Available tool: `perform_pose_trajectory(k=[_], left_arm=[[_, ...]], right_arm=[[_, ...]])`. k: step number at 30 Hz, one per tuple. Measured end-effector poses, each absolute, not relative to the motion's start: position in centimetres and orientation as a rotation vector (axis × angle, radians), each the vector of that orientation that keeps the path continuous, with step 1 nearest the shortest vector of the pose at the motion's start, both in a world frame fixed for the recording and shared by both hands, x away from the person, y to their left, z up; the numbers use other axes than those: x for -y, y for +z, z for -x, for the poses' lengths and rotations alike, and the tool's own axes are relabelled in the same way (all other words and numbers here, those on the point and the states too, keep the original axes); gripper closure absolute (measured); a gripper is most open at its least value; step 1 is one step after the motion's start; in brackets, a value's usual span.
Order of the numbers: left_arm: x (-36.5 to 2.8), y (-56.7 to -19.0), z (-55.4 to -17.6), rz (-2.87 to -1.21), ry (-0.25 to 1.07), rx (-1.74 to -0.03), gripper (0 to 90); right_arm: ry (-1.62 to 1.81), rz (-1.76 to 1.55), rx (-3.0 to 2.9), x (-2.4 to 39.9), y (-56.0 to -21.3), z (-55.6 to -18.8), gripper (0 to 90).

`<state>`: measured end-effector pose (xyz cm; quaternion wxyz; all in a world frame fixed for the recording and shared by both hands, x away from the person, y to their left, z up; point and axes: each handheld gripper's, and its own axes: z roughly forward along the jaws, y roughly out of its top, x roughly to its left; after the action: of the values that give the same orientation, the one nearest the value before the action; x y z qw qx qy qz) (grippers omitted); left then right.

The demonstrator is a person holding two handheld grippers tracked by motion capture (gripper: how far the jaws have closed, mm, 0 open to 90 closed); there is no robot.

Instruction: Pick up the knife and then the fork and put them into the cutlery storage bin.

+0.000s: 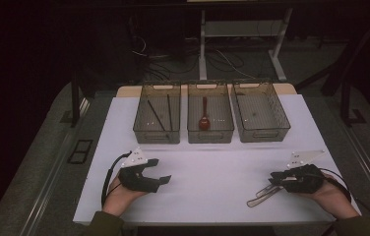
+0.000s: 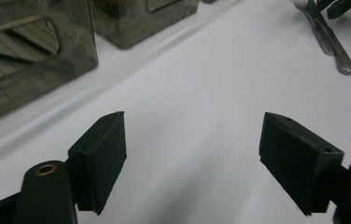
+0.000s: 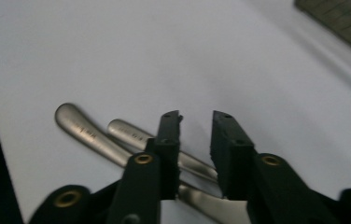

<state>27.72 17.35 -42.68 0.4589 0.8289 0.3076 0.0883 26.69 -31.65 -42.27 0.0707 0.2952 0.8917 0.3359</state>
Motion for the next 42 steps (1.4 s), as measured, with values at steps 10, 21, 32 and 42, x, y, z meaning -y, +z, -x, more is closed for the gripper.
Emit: perform_pose_trajectory(k=[10, 21, 32, 42], left_arm=[[-16.8, -43.3, -27.6, -2.049, 0.200, -0.747, 8.9], [-16.4, -43.6, -27.6, -2.064, 0.189, -0.741, 8.9], [-16.3, -43.7, -27.8, -2.066, 0.183, -0.740, 8.9], [-16.3, -43.7, -27.8, -2.064, 0.181, -0.738, 8.8]], right_arm=[[0.973, -0.833, -2.763, 31.0, -43.3, -26.1, 88.9], [0.962, -0.771, -2.716, 30.2, -44.0, -26.1, 89.1], [0.985, -0.770, -2.702, 29.4, -44.2, -27.2, 89.0], [1.022, -0.700, -2.744, 27.0, -44.3, -27.1, 89.0]])
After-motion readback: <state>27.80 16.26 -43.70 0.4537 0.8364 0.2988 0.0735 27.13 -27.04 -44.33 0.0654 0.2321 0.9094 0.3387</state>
